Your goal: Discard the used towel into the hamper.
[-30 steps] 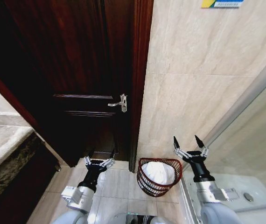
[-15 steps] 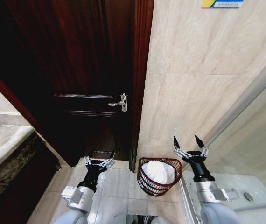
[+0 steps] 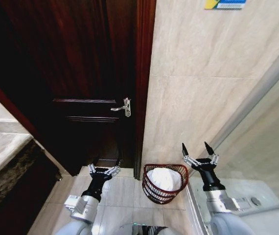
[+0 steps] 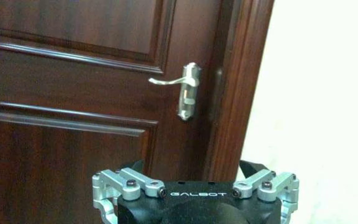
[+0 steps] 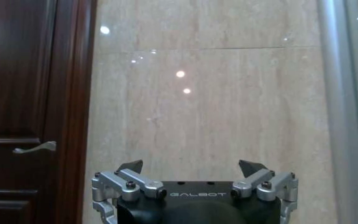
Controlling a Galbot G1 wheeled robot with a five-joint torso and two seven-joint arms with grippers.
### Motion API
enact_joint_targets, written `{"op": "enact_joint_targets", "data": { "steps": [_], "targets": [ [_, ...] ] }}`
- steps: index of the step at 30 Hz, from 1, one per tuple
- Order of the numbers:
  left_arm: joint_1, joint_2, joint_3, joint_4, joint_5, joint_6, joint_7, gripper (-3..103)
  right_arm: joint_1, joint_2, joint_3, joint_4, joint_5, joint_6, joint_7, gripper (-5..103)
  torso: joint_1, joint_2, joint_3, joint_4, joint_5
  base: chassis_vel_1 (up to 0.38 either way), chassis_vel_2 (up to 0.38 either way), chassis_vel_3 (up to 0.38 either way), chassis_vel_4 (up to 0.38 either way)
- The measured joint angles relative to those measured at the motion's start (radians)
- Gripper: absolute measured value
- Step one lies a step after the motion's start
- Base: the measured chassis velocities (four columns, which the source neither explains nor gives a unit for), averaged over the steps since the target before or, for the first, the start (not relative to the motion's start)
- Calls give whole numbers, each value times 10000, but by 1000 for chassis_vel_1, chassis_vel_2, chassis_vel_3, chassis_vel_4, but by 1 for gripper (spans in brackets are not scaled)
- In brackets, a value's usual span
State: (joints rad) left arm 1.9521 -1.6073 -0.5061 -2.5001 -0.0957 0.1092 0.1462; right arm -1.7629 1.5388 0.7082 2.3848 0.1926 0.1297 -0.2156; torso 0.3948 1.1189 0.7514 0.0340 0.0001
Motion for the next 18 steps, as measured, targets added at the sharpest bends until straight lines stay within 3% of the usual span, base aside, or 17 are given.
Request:
{"op": "enact_joint_targets", "data": {
  "steps": [18],
  "targets": [
    [0, 0, 0, 0, 0, 0, 0, 100, 0, -1, 0, 0, 0, 0, 0, 100, 0, 0, 0, 2, -1, 0, 0, 0, 0]
  ]
}}
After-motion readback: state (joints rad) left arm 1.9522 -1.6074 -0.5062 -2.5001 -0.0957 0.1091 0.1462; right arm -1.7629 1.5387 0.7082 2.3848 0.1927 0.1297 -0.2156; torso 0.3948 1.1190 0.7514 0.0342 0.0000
